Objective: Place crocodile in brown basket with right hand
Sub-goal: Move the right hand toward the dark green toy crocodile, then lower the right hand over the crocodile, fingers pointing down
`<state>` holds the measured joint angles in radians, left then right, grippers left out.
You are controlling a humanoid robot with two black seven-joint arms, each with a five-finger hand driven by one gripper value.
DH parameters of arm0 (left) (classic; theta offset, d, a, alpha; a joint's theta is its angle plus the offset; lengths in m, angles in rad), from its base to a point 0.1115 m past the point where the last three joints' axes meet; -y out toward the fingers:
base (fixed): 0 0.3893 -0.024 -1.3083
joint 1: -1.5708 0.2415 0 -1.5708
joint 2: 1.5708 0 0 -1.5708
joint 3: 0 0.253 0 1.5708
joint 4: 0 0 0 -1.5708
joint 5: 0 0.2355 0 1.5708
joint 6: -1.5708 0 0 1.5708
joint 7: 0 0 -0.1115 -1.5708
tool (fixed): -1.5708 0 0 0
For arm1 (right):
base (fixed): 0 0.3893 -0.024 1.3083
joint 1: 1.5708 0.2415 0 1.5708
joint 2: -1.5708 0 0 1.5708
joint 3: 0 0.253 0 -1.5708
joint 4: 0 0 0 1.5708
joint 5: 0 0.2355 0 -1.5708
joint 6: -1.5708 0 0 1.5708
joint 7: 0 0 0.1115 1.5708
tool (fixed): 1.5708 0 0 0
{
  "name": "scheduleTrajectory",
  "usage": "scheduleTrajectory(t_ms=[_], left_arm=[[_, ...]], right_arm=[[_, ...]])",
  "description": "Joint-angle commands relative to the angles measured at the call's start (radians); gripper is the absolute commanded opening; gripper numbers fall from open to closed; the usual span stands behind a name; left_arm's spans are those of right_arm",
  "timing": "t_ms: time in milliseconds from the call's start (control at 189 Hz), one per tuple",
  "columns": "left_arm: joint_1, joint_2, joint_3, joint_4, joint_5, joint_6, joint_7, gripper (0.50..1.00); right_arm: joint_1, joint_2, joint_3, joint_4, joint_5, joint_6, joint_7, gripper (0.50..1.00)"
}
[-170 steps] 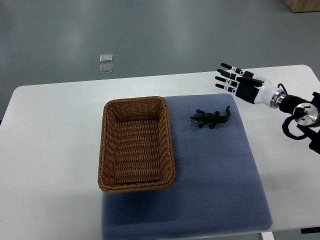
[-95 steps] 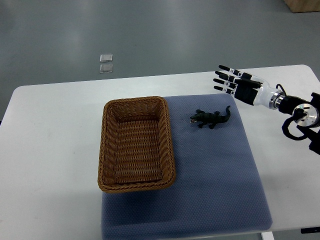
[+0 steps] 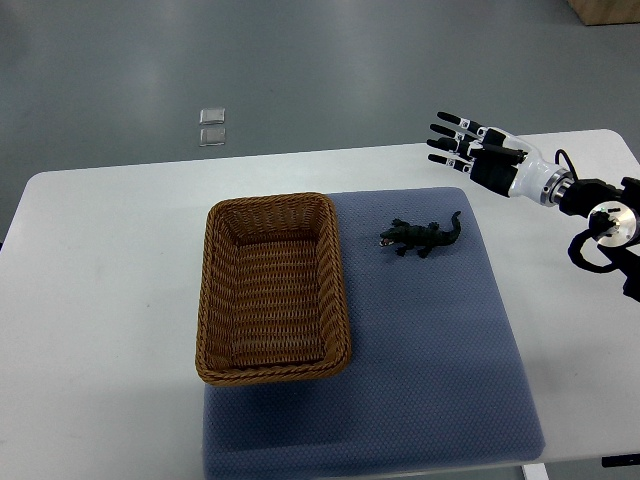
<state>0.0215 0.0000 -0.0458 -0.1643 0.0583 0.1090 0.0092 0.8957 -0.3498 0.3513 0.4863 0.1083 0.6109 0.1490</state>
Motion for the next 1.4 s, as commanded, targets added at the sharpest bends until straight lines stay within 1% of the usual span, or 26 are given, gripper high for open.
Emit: scheduleTrajectory(t_ms=[0, 174, 275, 338, 465, 597, 707, 998, 1109, 1188, 1394], left_arm=[[0.000, 0.000, 0.001, 0.000, 0.000, 0.000, 0.000, 1.000], [0.000, 0.000, -0.002, 0.000, 0.000, 0.000, 0.000, 1.000], [0.000, 0.000, 0.000, 0.000, 0.000, 0.000, 0.000, 1.000], [0.000, 0.000, 0.000, 0.000, 0.000, 0.000, 0.000, 1.000], [0.000, 0.000, 0.000, 0.000, 0.000, 0.000, 0.000, 1.000], [0.000, 0.000, 0.000, 0.000, 0.000, 0.000, 0.000, 1.000], [0.000, 0.000, -0.002, 0.000, 0.000, 0.000, 0.000, 1.000], [0.000, 0.000, 0.000, 0.000, 0.000, 0.000, 0.000, 1.000], [0.000, 0.000, 0.000, 0.000, 0.000, 0.000, 0.000, 1.000], [0.000, 0.000, 0.000, 0.000, 0.000, 0.000, 0.000, 1.000], [0.000, 0.000, 0.000, 0.000, 0.000, 0.000, 0.000, 1.000]], right_arm=[[0.020, 0.002, 0.000, 0.001, -0.099, 0.000, 0.046, 0.928], [0.061, 0.003, 0.000, 0.001, -0.363, 0.000, 0.155, 0.928], [0.081, 0.002, -0.002, 0.003, -0.467, 0.000, 0.216, 0.928], [0.094, -0.002, -0.005, 0.003, -0.527, 0.000, 0.237, 0.928], [0.117, 0.000, -0.005, 0.006, -0.644, 0.000, 0.257, 0.926], [0.131, -0.005, -0.008, 0.009, -0.800, 0.000, 0.320, 0.926], [0.146, -0.005, -0.011, 0.012, -0.929, -0.011, 0.357, 0.926], [0.175, -0.008, -0.018, 0.072, -1.248, -0.062, 0.402, 0.926], [0.184, -0.005, -0.029, 0.107, -1.411, -0.106, 0.412, 0.926], [0.190, 0.000, -0.081, 0.124, -1.503, -0.151, 0.419, 0.926], [0.247, 0.005, -0.275, 0.135, -1.524, -0.247, 0.419, 0.926]])
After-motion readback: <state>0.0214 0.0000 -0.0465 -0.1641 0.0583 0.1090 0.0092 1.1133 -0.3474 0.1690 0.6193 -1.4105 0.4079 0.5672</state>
